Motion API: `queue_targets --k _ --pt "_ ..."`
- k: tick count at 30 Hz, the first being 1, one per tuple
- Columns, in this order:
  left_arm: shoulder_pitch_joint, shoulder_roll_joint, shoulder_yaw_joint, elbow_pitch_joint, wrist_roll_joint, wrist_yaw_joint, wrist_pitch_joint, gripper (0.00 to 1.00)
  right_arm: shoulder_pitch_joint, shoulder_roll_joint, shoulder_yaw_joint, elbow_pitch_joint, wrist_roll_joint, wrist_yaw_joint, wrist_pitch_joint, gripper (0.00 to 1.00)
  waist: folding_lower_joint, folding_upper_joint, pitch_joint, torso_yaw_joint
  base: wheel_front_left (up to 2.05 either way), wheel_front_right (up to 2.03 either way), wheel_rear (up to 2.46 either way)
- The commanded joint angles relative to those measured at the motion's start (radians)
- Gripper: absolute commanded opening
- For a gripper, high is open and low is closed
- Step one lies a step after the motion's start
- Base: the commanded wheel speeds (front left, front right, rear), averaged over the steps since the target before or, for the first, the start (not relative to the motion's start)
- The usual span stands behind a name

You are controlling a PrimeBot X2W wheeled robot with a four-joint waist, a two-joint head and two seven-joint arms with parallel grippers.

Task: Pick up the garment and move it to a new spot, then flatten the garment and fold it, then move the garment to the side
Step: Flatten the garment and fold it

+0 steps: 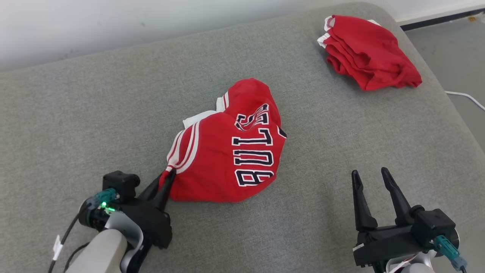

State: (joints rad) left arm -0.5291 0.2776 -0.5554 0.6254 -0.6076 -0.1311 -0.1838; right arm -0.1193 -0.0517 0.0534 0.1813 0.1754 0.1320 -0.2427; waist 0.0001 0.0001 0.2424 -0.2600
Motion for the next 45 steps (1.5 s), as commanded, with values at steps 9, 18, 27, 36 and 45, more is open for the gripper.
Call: queue_targets --k 9,18,27,36,45 --pt "-0.065 0.082 0.077 -0.043 0.011 0.037 -0.069 0.0 0.02 0.002 -0.008 0.007 0.002 -0.003 -0.012 1.0 -0.0001 -0.0001 -0.038 0.066 0.0 0.0 0.0" --pt "-0.102 0.328 0.215 -0.283 0.047 0.134 -0.033 0.0 0.043 0.002 -0.019 0.016 0.012 -0.003 -0.018 1.0 -0.0001 -0.0001 -0.076 0.135 0.0 0.0 0.0" --pt "-0.122 0.496 0.281 -0.477 0.077 0.19 0.076 0.0 0.048 0.002 -0.014 0.032 0.018 -0.003 -0.022 1.0 -0.0001 -0.0001 -0.093 0.156 0.0 0.0 0.0" --pt "-0.13 0.485 0.232 -0.667 0.083 0.207 0.158 0.0 0.038 0.002 0.004 0.044 0.025 -0.003 -0.023 1.0 -0.0001 -0.0001 -0.093 0.143 0.0 0.0 0.0" --pt "-0.076 0.253 0.031 -0.681 0.081 0.199 0.16 0.0 0.004 0.001 0.015 0.06 0.031 -0.003 -0.023 1.0 -0.0001 -0.0001 -0.063 0.086 0.0 0.0 0.0"
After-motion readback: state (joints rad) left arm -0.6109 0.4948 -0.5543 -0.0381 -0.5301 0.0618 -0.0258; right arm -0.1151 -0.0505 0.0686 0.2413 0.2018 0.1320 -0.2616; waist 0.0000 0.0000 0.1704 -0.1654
